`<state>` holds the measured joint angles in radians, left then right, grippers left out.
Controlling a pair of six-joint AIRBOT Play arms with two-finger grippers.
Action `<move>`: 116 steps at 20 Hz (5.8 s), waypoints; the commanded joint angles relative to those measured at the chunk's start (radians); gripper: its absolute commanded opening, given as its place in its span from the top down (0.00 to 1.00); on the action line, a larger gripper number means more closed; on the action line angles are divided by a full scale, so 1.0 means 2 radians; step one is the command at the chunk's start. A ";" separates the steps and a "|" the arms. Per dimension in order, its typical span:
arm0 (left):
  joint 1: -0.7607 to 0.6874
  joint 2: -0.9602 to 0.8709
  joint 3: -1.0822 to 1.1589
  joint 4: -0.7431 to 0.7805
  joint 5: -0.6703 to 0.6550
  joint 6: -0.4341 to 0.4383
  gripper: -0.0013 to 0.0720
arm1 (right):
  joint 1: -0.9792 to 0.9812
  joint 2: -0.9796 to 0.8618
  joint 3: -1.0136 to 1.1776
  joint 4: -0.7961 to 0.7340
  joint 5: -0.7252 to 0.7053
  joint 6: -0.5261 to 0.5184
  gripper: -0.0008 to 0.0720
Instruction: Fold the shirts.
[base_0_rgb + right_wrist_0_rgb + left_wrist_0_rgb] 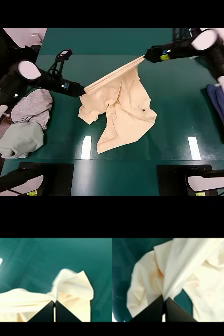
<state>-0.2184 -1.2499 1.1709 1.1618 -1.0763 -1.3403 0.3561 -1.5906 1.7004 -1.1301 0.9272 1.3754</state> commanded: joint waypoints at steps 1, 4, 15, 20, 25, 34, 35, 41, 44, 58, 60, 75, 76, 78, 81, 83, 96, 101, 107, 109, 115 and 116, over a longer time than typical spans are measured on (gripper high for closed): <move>0.001 -0.022 -0.010 0.039 0.125 0.001 0.51 | 0.002 -0.056 0.000 0.006 -0.064 0.020 0.97; 0.019 -0.022 0.027 0.044 0.112 -0.011 0.40 | -0.010 -0.055 0.008 0.023 -0.076 0.021 0.64; 0.111 -0.021 0.036 0.001 -0.058 -0.010 0.40 | -0.089 -0.024 0.050 0.045 0.179 0.018 0.29; 0.146 -0.021 -0.074 -0.099 -0.048 0.030 0.40 | -0.097 0.066 -0.087 0.045 0.198 0.005 0.29; 0.145 -0.021 -0.142 -0.158 0.001 0.050 0.40 | -0.097 0.147 -0.212 0.046 0.174 0.005 0.30; 0.144 -0.054 -0.169 -0.199 0.033 0.074 0.40 | -0.097 0.232 -0.309 0.046 0.151 0.006 0.30; 0.144 -0.063 -0.169 -0.208 0.035 0.080 0.40 | -0.097 0.238 -0.315 0.046 0.151 0.006 0.30; 0.116 -0.091 -0.169 -0.242 0.065 0.093 0.40 | -0.097 0.257 -0.321 0.046 0.147 0.011 0.30; 0.101 -0.092 -0.166 -0.247 0.099 0.079 0.40 | -0.097 0.257 -0.321 0.046 0.154 0.012 0.30; 0.101 -0.076 0.004 -0.255 -0.003 0.085 0.95 | -0.011 0.345 -0.559 0.113 0.106 0.197 0.30; 0.101 -0.076 0.011 -0.257 -0.009 0.085 0.95 | 0.031 0.346 -0.607 0.171 0.053 0.199 0.30; 0.101 -0.076 0.011 -0.258 -0.034 0.084 0.95 | 0.136 0.238 -0.615 0.211 -0.072 0.209 0.77; 0.102 -0.075 0.012 -0.261 -0.035 0.083 0.95 | 0.135 0.241 -0.615 0.211 -0.077 0.199 0.94; 0.112 -0.065 0.014 -0.282 -0.033 0.080 0.95 | 0.126 0.269 -0.612 0.208 -0.089 0.190 0.97; 0.155 -0.027 0.044 -0.335 -0.014 0.077 0.95 | 0.062 0.340 -0.555 0.153 -0.061 0.190 0.97; 0.185 0.010 0.079 -0.360 0.010 0.068 0.95 | -0.006 0.385 -0.490 0.117 -0.036 0.190 0.97; 0.203 0.185 0.345 -0.332 0.124 0.068 0.95 | -0.323 0.374 0.063 0.075 0.141 0.068 0.97; 0.203 0.185 0.442 -0.334 0.078 0.034 0.95 | -0.342 0.338 0.210 0.067 0.197 0.065 0.97; 0.203 0.185 0.491 -0.368 0.006 0.015 0.95 | -0.342 0.393 0.143 0.057 0.176 0.057 0.97; 0.203 0.185 0.466 -0.319 -0.035 -0.001 0.95 | -0.342 0.391 0.114 0.057 0.187 0.058 0.97; 0.203 0.145 0.220 -0.173 -0.081 -0.061 0.95 | -0.269 0.246 0.056 0.052 0.251 0.077 0.97; 0.202 0.127 0.180 -0.176 -0.077 -0.060 0.95 | -0.248 0.211 0.040 0.050 0.247 0.077 0.97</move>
<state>0.1864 -0.9379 1.7420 0.7368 -1.2015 -1.4292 -0.2272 -1.0271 1.8488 -1.0218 1.3911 1.5150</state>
